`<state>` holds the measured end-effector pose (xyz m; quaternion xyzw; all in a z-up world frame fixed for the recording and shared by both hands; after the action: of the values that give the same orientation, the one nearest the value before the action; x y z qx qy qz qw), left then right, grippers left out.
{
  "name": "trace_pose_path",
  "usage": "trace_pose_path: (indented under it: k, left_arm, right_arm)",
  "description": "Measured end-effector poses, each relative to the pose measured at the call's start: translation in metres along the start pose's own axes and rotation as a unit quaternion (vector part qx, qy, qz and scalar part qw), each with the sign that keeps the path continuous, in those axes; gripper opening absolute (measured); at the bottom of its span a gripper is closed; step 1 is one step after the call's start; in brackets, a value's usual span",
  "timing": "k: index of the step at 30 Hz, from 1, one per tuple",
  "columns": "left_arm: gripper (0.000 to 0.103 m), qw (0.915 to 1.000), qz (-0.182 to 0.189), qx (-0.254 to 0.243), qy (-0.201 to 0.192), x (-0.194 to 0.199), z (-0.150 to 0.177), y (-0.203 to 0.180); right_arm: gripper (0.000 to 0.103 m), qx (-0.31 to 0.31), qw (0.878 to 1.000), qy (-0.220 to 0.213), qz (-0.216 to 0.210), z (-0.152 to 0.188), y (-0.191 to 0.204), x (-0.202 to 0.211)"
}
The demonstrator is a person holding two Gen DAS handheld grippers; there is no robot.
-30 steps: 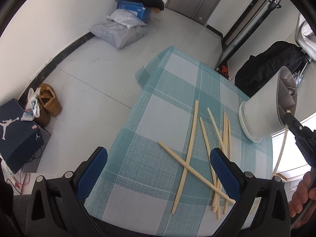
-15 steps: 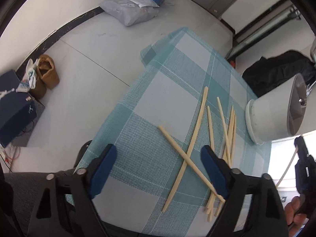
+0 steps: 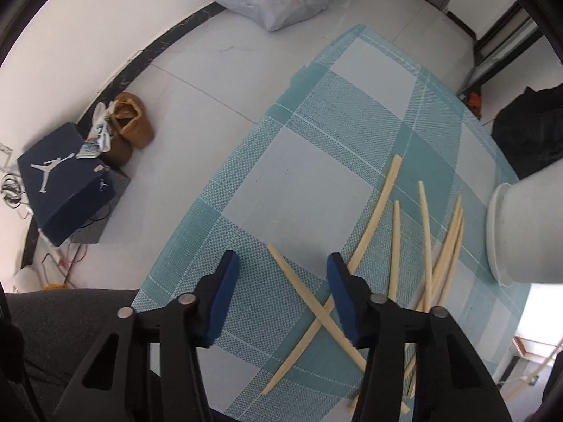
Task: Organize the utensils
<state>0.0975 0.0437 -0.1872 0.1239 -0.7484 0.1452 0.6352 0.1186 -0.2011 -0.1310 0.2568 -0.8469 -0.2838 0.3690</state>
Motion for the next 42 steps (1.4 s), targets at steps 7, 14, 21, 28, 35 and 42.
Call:
trace_pose_path:
  k: [7,14,21,28,35,42]
  left_arm:
    - [0.018,0.9986,-0.031,0.036,0.026,-0.004,-0.003,0.005]
    - [0.002,0.9968,-0.017,0.074,0.023,-0.006,-0.004,-0.002]
    - [0.002,0.9965,0.016,0.081,-0.012,0.004,-0.008,-0.012]
    - [0.002,0.9916,0.072,0.034,-0.102,0.045,-0.011,-0.028]
    - [0.001,0.9649,0.113,-0.059,-0.229,0.102,-0.005,-0.046]
    - [0.001,0.9278,0.138,-0.149,-0.313,0.146,0.019,-0.065]
  right_arm:
    - [0.004,-0.003,1.000,-0.008,-0.013,-0.004,0.003,0.010]
    - [0.004,0.009,1.000,-0.014,-0.010,-0.006,0.005,0.015]
    - [0.004,0.025,0.999,-0.027,0.001,-0.010,0.007,0.020]
    - [0.004,0.038,0.998,-0.047,0.006,-0.011,0.013,0.029]
    - [0.003,0.062,0.995,-0.077,0.013,-0.003,0.023,0.036]
    - [0.003,0.090,0.990,-0.099,0.043,0.009,0.028,0.042]
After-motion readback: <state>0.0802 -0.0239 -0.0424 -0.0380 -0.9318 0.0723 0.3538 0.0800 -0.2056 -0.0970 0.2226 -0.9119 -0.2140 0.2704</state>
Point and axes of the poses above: each gripper's, at about its wrist camera, not at the fingertips, and x roughly against the way its jaws point, y to its left, z to its underside, the point moved 8 cm from there along -x, roughly the way its jaws point, and after that the axes turned 3 degrees about -x, right-handed, at the moved point
